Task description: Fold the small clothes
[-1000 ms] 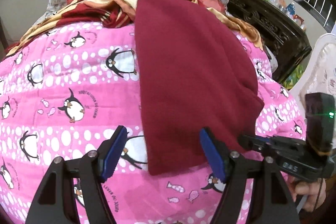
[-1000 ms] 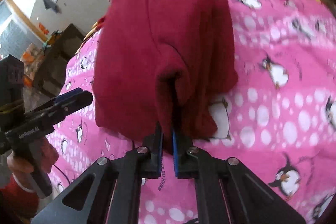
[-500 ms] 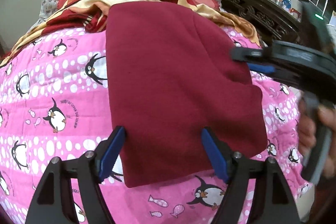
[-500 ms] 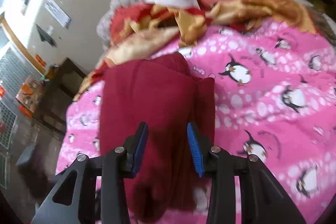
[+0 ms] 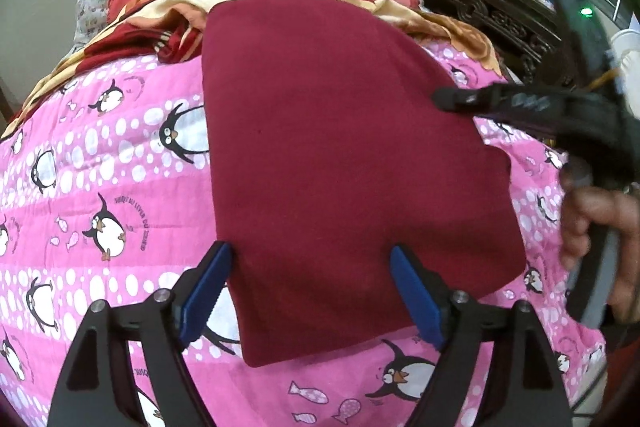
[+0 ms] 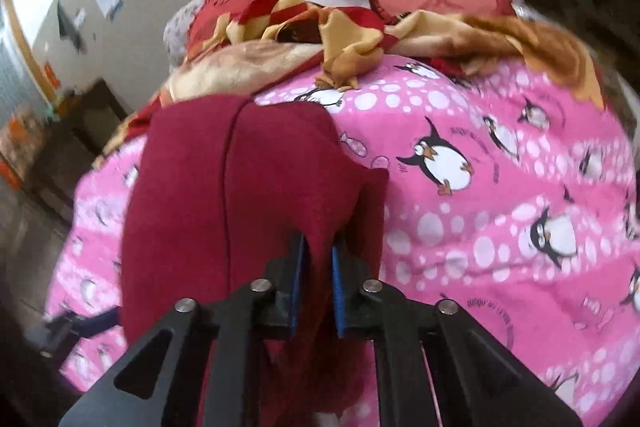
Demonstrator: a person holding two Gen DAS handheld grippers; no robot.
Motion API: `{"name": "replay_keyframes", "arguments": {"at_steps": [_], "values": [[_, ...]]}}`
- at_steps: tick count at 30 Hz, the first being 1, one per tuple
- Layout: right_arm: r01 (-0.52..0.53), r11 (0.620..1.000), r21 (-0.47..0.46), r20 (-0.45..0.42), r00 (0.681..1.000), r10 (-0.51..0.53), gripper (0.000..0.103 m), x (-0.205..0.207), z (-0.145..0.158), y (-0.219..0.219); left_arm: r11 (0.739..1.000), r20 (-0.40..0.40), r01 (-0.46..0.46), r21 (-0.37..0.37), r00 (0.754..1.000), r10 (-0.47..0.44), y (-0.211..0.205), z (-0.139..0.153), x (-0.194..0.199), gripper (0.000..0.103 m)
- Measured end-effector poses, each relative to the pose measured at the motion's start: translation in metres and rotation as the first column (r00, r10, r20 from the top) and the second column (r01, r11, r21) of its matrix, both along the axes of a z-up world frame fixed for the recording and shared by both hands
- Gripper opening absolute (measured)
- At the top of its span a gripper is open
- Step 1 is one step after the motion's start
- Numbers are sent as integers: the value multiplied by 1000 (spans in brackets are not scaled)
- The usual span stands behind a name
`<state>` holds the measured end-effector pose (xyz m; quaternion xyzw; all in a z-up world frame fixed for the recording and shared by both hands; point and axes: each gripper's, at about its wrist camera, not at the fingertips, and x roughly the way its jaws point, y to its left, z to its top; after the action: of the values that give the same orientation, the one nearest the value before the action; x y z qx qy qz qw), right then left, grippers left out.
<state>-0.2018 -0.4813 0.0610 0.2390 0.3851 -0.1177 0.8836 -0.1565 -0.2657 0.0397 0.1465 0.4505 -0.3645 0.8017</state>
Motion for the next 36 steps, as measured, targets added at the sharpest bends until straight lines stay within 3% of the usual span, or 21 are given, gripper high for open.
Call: {"name": "replay_keyframes", "arguments": {"at_steps": [5,9,13,20,25,32,33,36], "values": [[-19,997,-80,42,999,23,41,-17,41,22,1000,-20,-16,-7,1000,16,4,2,3,85],[-86,990,-110,53,994,92,41,-21,54,45,999,0,-41,-22,999,41,9,10,4,85],[-119,988,-101,28,992,122,41,-18,43,59,998,9,-60,-23,998,60,11,14,11,85],[-84,992,-95,-64,995,78,41,-12,-1,46,998,-7,-65,-23,998,65,8,9,22,85],[-84,977,-198,-81,994,69,36,-10,-17,52,998,-27,-49,-30,998,48,1,-1,28,85],[-62,996,-64,3,998,62,36,-27,-6,32,989,-139,-44,-142,990,24,20,0,48,87],[-51,998,-47,19,998,52,38,-30,-4,29,986,-140,-51,-156,990,29,24,1,51,87],[28,1000,8,81,996,-29,70,-43,1,13,975,-181,-80,-205,983,43,33,-1,66,90]]}}
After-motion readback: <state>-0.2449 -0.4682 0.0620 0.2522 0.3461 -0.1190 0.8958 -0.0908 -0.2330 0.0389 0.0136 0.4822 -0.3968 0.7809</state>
